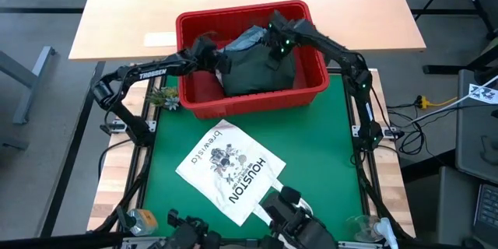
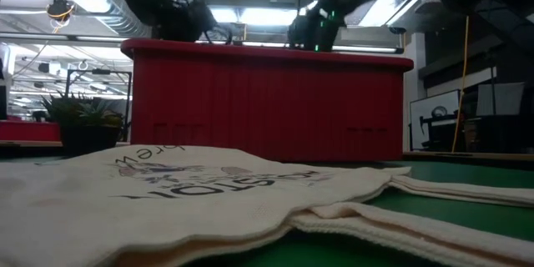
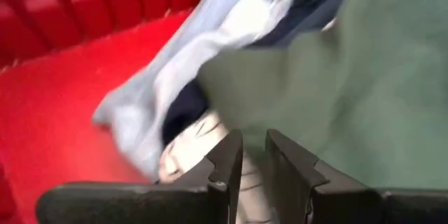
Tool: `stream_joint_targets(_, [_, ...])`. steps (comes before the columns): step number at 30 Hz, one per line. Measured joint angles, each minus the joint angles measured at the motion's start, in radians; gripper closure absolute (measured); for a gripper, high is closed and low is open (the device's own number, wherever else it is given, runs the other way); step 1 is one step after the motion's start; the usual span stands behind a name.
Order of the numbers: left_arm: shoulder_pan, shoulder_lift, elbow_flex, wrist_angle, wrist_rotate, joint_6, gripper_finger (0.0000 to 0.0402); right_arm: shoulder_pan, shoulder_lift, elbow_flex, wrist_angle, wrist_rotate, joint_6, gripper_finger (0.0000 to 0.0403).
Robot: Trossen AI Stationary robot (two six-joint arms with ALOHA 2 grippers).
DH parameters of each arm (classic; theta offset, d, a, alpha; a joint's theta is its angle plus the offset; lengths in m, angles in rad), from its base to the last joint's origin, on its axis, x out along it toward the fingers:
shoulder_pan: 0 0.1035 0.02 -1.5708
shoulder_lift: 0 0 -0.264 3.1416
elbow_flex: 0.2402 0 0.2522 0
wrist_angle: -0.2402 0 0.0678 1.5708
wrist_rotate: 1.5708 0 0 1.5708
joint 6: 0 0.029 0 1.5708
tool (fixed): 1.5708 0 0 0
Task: Fold laundry
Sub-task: Put the clothes into the red bin
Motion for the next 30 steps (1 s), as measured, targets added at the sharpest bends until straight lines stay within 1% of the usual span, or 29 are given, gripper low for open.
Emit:
stream_joint_targets(4, [0.000,-0.020,0.058,0.001,0.019,0.000,0.0341,0.000,-0.002,0.177,-0.082,0.045,-0.059,0.0324])
stream_joint_targets(6, [0.000,-0.022,0.082,0.012,0.033,0.000,0.0341,-0.005,-0.004,0.241,-0.096,0.060,-0.083,0.0324])
stream_joint_targets(9, [0.000,-0.021,0.091,0.012,0.034,0.001,0.0341,-0.025,-0.048,0.199,-0.019,0.057,-0.096,0.0324])
stream_joint_targets(12, [0.000,-0.021,0.091,0.016,0.028,0.014,0.0341,-0.061,-0.044,0.192,-0.028,0.032,-0.097,0.0324])
stream_joint_targets(15, [0.000,-0.011,0.092,0.018,-0.008,0.072,0.0341,-0.100,-0.008,0.192,-0.001,0.012,-0.089,0.0324])
stream_joint_targets(21, [0.000,0.071,0.092,0.031,-0.012,0.077,0.0341,-0.162,0.085,0.191,0.043,-0.013,-0.011,0.0324])
stream_joint_targets(26, [0.002,0.164,0.092,0.030,-0.010,0.077,0.0341,-0.181,0.158,0.191,0.040,-0.014,0.008,0.0324])
stream_joint_targets(30, [0.008,0.190,0.092,0.029,0.000,0.077,0.0341,-0.183,0.176,0.191,0.038,-0.014,0.008,0.0324])
